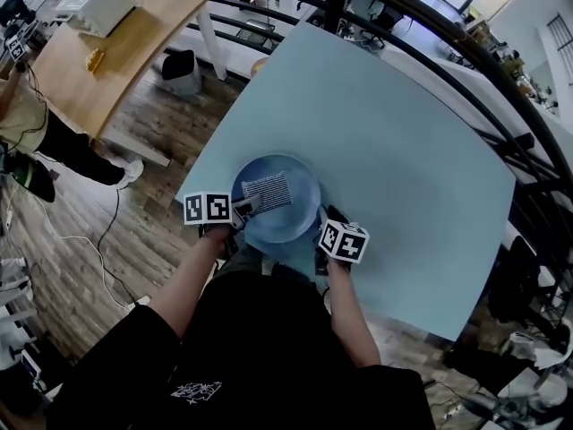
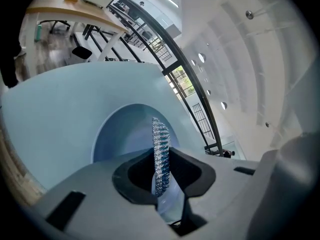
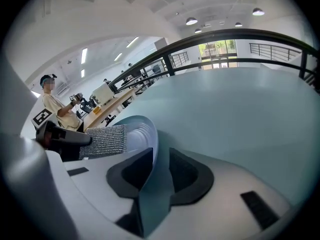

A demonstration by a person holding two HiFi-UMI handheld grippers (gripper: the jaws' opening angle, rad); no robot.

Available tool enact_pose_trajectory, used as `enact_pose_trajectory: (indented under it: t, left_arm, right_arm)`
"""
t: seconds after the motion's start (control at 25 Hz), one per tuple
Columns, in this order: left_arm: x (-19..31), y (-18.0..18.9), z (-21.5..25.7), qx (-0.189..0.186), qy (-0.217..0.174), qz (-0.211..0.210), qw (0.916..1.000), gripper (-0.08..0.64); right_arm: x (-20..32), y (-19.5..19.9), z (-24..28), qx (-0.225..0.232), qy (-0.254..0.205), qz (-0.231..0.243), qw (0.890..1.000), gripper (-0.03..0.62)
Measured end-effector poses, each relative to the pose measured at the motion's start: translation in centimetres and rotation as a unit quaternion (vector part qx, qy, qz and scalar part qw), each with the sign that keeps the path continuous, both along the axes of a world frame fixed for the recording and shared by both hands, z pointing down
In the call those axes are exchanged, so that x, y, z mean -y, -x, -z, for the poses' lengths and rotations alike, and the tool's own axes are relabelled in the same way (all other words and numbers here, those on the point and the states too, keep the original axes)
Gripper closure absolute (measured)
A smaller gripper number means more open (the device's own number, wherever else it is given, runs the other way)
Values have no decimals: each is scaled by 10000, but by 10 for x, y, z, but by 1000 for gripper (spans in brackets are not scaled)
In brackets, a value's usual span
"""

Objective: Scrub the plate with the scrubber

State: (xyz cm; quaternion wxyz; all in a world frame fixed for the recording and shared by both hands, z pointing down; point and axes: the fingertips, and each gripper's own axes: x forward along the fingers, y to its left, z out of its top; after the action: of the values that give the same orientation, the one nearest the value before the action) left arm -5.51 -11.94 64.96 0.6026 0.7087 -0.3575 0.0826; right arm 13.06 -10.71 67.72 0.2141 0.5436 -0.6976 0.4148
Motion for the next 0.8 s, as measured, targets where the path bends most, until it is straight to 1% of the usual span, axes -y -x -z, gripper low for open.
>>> enact_pose_trajectory:
  t: [0.24, 0.4, 0.56, 0.8]
  left_arm:
    - [-11, 0, 7, -42, -102, 263, 9996, 474]
    - [-24, 1, 15, -13, -265, 464, 9986, 474]
    - [-33, 4, 26, -21, -468, 773, 9959, 474]
    - [-50, 8, 49, 81, -844, 1087, 9904, 474]
  right_arm:
    - [-10, -13, 5, 31, -61, 156, 9999, 492]
    - [-18, -18, 14, 121, -201, 276, 9993, 494]
    - [-23, -26, 28, 241, -433, 395, 9980, 546]
    - [-22, -20, 61, 517, -926, 740, 9916, 580]
